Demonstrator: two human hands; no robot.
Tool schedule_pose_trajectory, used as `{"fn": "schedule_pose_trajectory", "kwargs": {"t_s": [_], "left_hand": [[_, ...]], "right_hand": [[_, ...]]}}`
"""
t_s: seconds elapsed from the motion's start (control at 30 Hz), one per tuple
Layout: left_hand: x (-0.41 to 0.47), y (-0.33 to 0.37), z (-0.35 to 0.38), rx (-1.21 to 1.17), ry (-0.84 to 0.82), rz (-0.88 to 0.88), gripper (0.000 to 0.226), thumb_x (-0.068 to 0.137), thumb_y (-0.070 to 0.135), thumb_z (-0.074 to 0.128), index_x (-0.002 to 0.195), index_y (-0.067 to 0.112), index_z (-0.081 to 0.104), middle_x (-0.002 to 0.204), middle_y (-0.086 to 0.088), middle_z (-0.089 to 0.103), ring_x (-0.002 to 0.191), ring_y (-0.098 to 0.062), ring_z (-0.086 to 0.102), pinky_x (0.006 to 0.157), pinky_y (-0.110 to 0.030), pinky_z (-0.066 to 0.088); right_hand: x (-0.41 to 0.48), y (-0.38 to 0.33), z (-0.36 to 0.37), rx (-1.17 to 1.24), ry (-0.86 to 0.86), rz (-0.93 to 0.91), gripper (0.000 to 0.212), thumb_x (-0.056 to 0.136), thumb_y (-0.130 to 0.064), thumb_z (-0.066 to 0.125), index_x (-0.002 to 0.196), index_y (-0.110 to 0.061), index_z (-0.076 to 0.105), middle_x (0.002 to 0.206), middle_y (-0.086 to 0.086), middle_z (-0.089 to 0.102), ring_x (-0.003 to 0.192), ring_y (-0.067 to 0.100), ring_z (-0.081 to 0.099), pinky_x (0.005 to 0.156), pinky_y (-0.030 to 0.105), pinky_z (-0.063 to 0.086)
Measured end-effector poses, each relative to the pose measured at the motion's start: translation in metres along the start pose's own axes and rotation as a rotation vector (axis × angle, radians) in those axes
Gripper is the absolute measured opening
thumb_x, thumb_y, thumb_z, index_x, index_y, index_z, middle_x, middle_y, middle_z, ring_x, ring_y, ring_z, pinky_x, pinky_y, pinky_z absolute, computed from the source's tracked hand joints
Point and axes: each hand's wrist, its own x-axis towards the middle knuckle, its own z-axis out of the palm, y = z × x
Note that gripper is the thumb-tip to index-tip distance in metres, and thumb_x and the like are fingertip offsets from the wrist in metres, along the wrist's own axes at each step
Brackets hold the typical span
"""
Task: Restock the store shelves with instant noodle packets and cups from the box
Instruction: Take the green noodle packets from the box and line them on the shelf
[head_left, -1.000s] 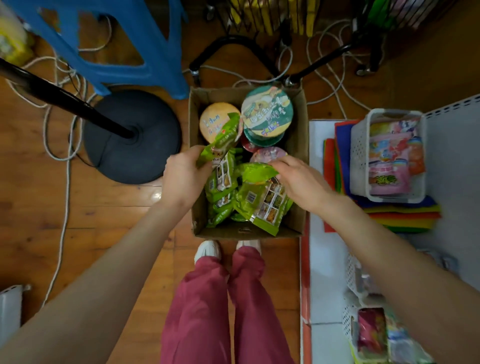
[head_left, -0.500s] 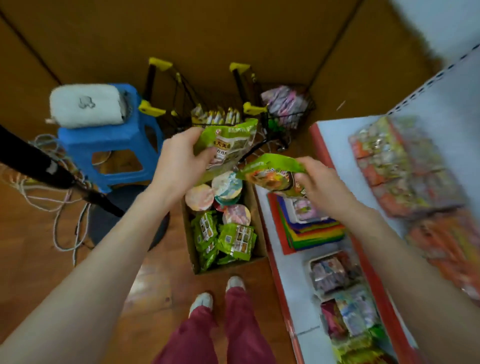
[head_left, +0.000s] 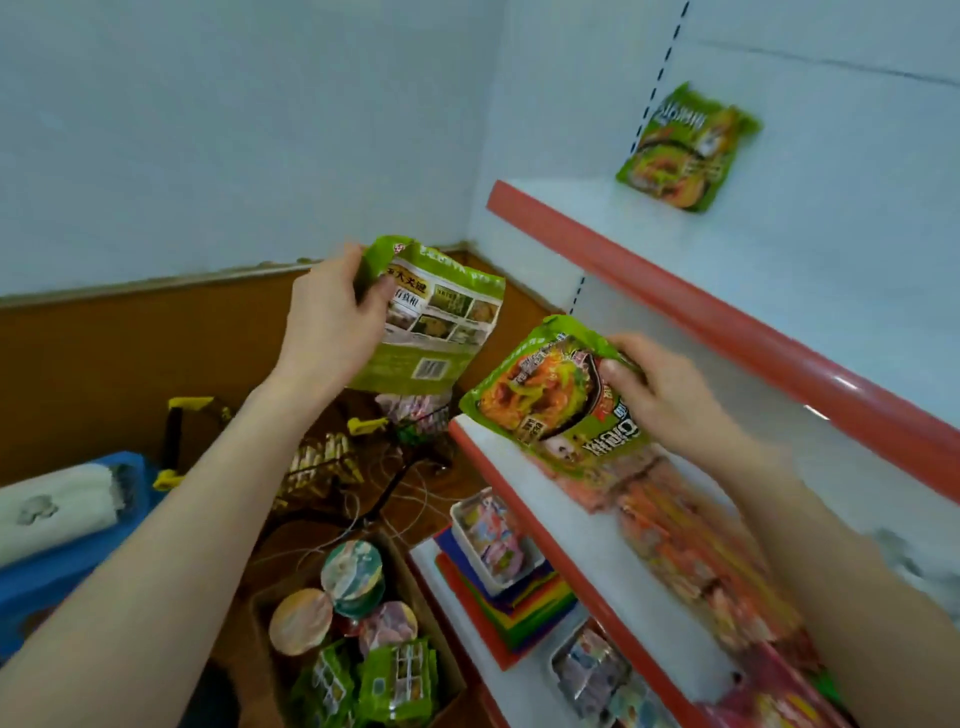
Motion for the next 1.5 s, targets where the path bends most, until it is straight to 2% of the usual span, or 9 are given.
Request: {"fn": "schedule_pose_trajectory", "kwargs": {"t_s": [0.2,0.3,0.43,0.57,0.73,1.07,1.23,1.33,1.5], "left_hand": [[0.035,0.064,0.012,-0.081,0.103,0.058,0.019,0.093,0.011,0.050,0.104,-0.002,0.058,0.091,-0.017,0.060,0.084,-0.028,0.053,0.062,-0.023,0.023],[0.053,0.093,0.022,-0.110,0.163,0.070,0.019,0.093,0.011,0.049,0.105,-0.001,0.059,0.088,-0.012,0.058,0.080,-0.022,0.048,0.061,-0.020,0.023],[0.082,0.125,0.034,-0.136,0.257,0.063,0.021,0.093,0.015,0.049,0.106,0.001,0.059,0.102,-0.019,0.063,0.095,-0.030,0.056,0.071,-0.026,0.031],[0.108,0.145,0.047,-0.153,0.329,0.070,0.019,0.093,0.014,0.050,0.101,0.000,0.060,0.098,-0.021,0.063,0.084,-0.027,0.052,0.070,-0.027,0.030],[0.130,0.160,0.073,-0.194,0.337,0.048,0.020,0.092,0.013,0.050,0.099,-0.003,0.060,0.097,-0.023,0.063,0.081,-0.025,0.049,0.068,-0.027,0.029],[0.172,0.168,0.130,-0.266,0.217,0.081,0.019,0.093,0.013,0.048,0.099,0.000,0.060,0.098,-0.018,0.063,0.082,-0.019,0.045,0.065,-0.020,0.025],[0.186,0.162,0.148,-0.262,0.168,0.111,0.019,0.093,0.013,0.049,0.099,-0.002,0.060,0.098,-0.022,0.063,0.081,-0.020,0.045,0.061,-0.022,0.023],[0.189,0.159,0.158,-0.270,0.134,0.121,0.019,0.093,0.012,0.050,0.097,-0.003,0.060,0.096,-0.022,0.063,0.083,-0.027,0.050,0.066,-0.026,0.026],[0.194,0.155,0.176,-0.309,0.061,0.138,0.018,0.092,0.012,0.050,0.097,-0.003,0.060,0.095,-0.023,0.063,0.080,-0.024,0.047,0.067,-0.027,0.027]], "right_hand": [[0.005,0.007,-0.069,0.050,0.182,0.033,0.035,0.087,-0.029,0.045,0.110,-0.008,0.062,0.094,-0.005,0.058,0.091,0.013,0.054,0.065,0.011,0.034],[0.016,0.011,-0.106,0.069,0.297,0.027,0.046,0.079,-0.034,0.039,0.109,-0.009,0.063,0.093,-0.005,0.058,0.091,0.012,0.053,0.076,0.022,0.035],[0.033,0.023,-0.156,0.046,0.422,0.015,0.048,0.077,-0.033,0.039,0.108,-0.006,0.063,0.092,-0.002,0.058,0.091,0.016,0.054,0.078,0.025,0.036],[0.047,0.036,-0.194,0.062,0.478,0.041,0.023,0.092,-0.018,0.048,0.103,-0.004,0.063,0.092,0.005,0.061,0.092,0.023,0.058,0.079,0.031,0.043],[0.067,0.051,-0.218,0.023,0.525,0.048,0.023,0.092,-0.015,0.045,0.103,-0.008,0.064,0.093,0.003,0.061,0.090,0.020,0.057,0.077,0.028,0.042],[0.100,0.092,-0.224,-0.173,0.250,0.215,0.025,0.093,-0.021,0.047,0.113,-0.014,0.061,0.112,0.007,0.062,0.100,0.019,0.055,0.078,0.023,0.036],[0.105,0.098,-0.224,-0.376,0.143,0.383,0.036,0.091,-0.046,0.046,0.117,-0.024,0.057,0.118,0.003,0.060,0.110,0.023,0.054,0.091,0.036,0.045],[0.103,0.101,-0.227,-0.345,0.257,0.507,0.050,0.079,-0.061,0.053,0.105,-0.019,0.054,0.095,0.000,0.059,0.091,0.022,0.060,0.081,0.039,0.052],[0.093,0.112,-0.229,0.101,0.337,0.499,0.033,0.073,-0.039,0.073,0.089,-0.015,0.058,0.074,-0.002,0.061,0.063,0.009,0.060,0.046,0.022,0.046]]}}
